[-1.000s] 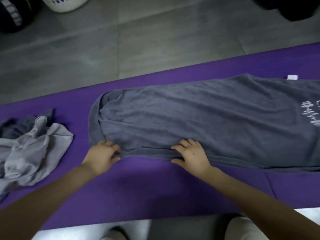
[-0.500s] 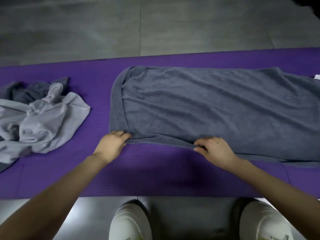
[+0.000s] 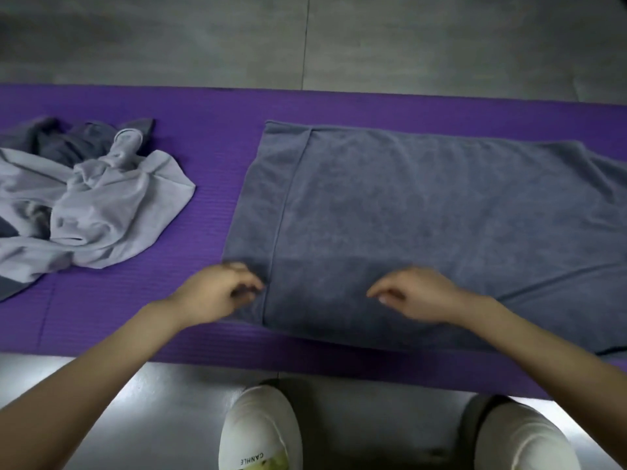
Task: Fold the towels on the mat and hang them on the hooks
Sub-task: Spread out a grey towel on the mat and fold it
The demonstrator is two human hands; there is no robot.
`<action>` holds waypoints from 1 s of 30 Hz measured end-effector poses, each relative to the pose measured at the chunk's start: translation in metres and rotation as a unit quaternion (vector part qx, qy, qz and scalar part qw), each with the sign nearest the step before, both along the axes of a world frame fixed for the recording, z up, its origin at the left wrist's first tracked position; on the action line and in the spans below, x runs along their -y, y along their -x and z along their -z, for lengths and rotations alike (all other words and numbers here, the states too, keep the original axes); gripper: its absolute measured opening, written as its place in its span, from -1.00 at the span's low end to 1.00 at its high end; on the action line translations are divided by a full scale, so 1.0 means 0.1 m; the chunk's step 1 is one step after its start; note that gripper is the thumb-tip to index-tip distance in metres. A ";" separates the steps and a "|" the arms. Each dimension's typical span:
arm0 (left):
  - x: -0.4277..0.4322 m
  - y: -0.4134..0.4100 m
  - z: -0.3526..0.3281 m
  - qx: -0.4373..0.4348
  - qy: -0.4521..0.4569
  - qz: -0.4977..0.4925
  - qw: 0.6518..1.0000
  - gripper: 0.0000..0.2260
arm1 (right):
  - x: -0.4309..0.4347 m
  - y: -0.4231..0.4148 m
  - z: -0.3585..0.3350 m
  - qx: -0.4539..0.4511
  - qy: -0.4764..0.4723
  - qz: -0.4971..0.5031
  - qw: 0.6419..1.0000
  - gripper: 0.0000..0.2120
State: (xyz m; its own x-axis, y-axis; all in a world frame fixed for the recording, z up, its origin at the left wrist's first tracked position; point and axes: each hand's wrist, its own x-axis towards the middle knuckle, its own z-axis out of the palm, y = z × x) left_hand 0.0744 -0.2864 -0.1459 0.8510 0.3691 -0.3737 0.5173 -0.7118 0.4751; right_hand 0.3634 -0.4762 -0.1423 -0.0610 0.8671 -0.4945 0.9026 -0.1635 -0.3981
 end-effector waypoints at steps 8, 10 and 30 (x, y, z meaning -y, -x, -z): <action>-0.85 -0.82 0.06 0.106 -0.102 -0.218 0.965 -0.86 | -0.90 -0.39 0.16 0.037 -0.154 0.150 0.976 -0.63; -1.10 -1.01 0.11 0.113 -0.122 -0.269 0.948 -0.86 | -1.13 -0.51 0.24 0.057 -0.162 0.176 0.969 -0.62; -2.33 -1.81 0.29 0.179 -0.064 -0.374 0.908 -0.88 | -2.79 -1.08 0.43 0.099 -0.245 0.295 0.918 -0.87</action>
State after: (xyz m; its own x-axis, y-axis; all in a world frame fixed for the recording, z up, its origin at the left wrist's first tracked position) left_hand 0.2555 -0.0533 -0.1750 0.4030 0.9145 -0.0360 0.7069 -0.2860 0.6469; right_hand 0.4715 -0.1972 -0.1849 0.5403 0.8414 0.0123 0.7764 -0.4928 -0.3928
